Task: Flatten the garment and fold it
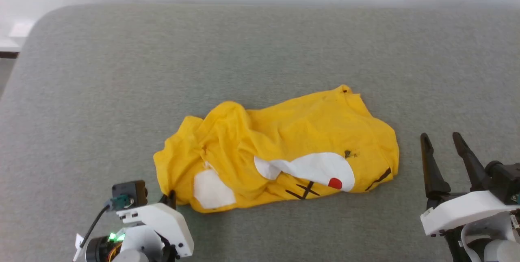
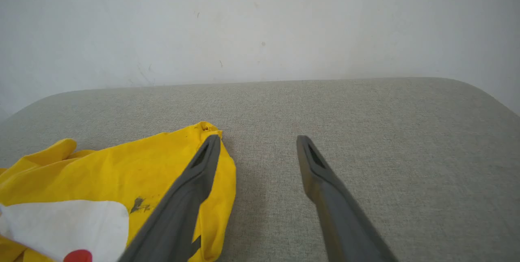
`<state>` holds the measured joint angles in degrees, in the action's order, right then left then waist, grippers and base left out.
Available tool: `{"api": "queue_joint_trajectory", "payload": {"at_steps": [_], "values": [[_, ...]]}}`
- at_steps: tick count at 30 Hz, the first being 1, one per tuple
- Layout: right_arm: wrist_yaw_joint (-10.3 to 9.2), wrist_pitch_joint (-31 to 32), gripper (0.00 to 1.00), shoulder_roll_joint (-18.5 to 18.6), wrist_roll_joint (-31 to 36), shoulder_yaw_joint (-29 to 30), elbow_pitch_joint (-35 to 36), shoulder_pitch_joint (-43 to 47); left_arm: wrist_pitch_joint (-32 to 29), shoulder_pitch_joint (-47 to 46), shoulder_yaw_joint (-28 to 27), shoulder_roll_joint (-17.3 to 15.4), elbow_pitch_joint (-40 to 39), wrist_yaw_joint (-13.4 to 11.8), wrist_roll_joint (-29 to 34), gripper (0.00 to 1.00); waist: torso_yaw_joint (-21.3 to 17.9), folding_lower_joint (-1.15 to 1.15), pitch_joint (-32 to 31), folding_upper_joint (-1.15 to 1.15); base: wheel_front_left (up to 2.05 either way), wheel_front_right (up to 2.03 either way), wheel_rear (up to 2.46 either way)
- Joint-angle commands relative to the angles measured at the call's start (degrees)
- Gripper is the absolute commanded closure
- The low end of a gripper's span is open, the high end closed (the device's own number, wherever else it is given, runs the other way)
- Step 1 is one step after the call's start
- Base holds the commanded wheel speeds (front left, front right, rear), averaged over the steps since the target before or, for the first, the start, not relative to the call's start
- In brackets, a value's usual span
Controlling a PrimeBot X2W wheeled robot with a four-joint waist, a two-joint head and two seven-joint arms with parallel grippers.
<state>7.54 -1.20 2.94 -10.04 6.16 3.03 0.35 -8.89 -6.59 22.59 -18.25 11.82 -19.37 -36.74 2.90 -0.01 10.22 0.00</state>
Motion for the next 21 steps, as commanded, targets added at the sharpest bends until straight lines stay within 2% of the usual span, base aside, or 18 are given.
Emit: {"api": "queue_joint_trajectory", "payload": {"at_steps": [1,6,10,14,21], "values": [[-0.05,0.1,0.00,-0.1,0.3,-0.2,0.4,0.3,0.1,0.9,0.1,-0.6,-1.0,-0.6,0.3,0.00,2.2,0.01,-1.4,0.00,0.00,0.00,0.00],[-0.05,0.5,0.00,-0.1,0.6,-0.5,0.5,0.4,5.8,-0.6,2.3,-1.9,-7.4,0.4,5.5,0.00,2.0,0.01,-2.0,0.00,0.00,0.00,0.00],[-0.05,0.4,0.00,-0.1,0.7,-0.4,0.7,0.7,10.0,-4.1,6.1,-3.5,-11.4,2.9,11.5,0.00,1.0,0.01,-2.4,0.00,0.00,0.00,0.00],[-0.05,0.5,0.00,-0.1,0.5,0.0,0.8,1.2,8.8,-10.2,13.6,-4.0,-13.4,9.0,17.0,0.00,0.0,0.01,-2.5,0.00,0.00,0.00,0.00],[-0.05,0.4,0.00,-0.1,-0.1,-0.3,0.7,0.9,-0.6,-21.2,27.4,-2.8,-9.6,22.1,24.3,0.00,-2.4,0.01,-2.3,0.00,0.00,0.00,0.00]]}}
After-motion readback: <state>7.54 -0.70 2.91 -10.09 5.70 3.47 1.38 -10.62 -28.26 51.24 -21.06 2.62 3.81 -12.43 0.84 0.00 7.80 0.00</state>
